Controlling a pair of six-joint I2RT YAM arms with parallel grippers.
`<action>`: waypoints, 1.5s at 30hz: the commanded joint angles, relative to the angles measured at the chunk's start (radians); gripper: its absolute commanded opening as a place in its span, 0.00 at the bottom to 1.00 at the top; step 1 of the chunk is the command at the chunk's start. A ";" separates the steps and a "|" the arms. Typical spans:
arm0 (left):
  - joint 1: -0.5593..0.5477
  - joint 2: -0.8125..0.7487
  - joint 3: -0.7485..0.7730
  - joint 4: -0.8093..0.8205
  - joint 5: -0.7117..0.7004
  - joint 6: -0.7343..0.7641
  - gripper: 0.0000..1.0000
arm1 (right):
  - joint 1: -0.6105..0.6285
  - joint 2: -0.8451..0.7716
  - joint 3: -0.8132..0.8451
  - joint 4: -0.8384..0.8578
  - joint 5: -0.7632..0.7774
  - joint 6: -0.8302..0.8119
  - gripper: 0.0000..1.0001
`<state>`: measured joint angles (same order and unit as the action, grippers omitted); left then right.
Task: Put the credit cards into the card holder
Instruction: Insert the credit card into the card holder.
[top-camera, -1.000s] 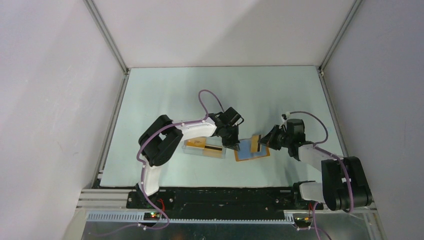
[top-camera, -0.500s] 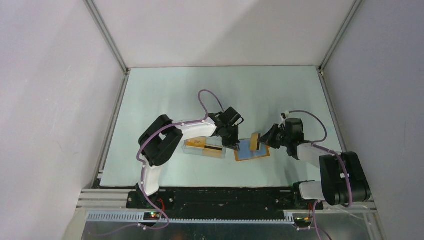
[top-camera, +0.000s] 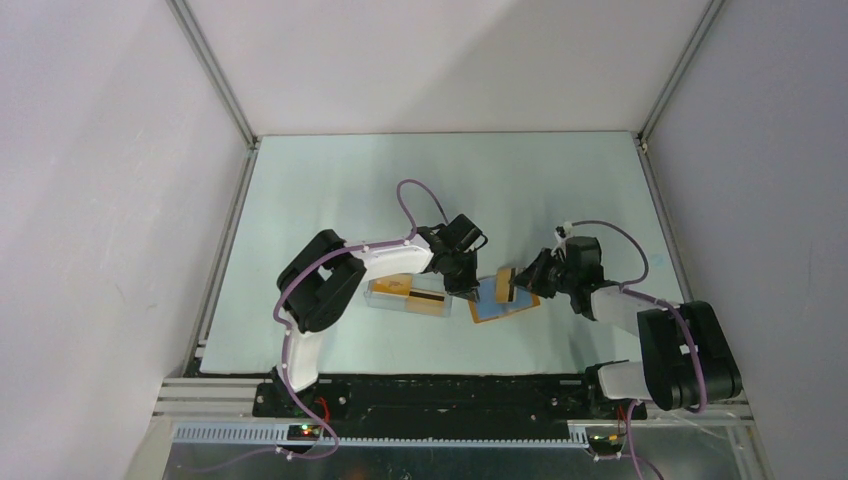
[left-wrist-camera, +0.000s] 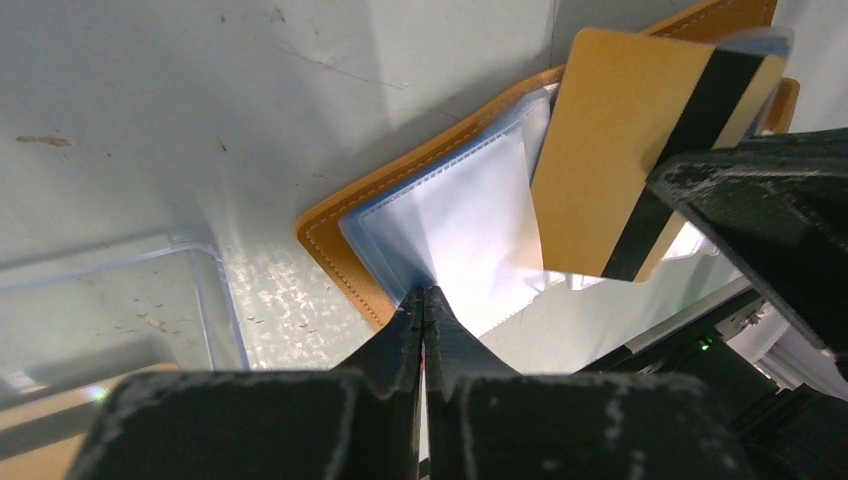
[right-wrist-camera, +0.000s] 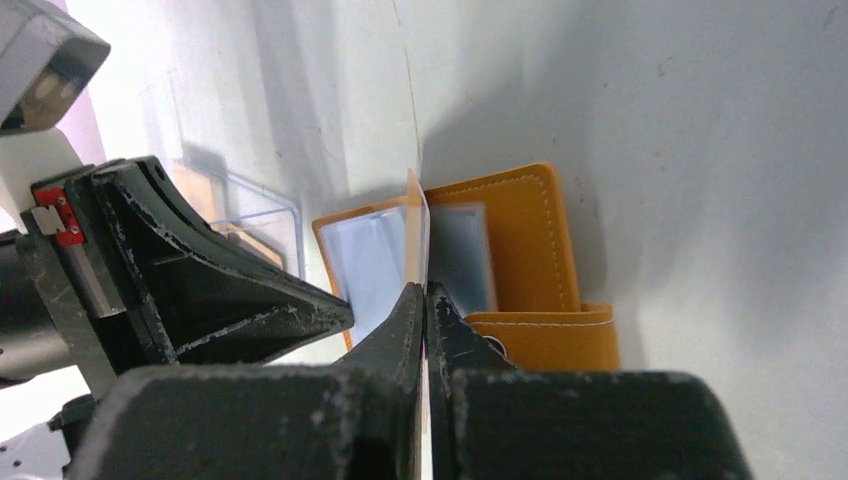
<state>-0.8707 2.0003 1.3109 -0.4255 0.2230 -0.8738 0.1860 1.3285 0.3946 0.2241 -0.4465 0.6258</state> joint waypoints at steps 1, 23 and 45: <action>0.004 0.053 -0.045 -0.081 -0.066 0.032 0.02 | 0.018 0.038 -0.017 -0.025 -0.077 -0.003 0.00; 0.056 0.053 -0.003 -0.080 -0.070 0.093 0.07 | 0.022 0.014 0.010 -0.176 -0.165 -0.023 0.00; 0.061 0.084 0.044 -0.082 -0.042 0.140 0.16 | 0.067 0.134 0.047 -0.089 -0.256 -0.007 0.00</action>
<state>-0.8242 2.0293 1.3582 -0.4866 0.2764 -0.7792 0.2298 1.4364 0.4286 0.1516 -0.6666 0.6353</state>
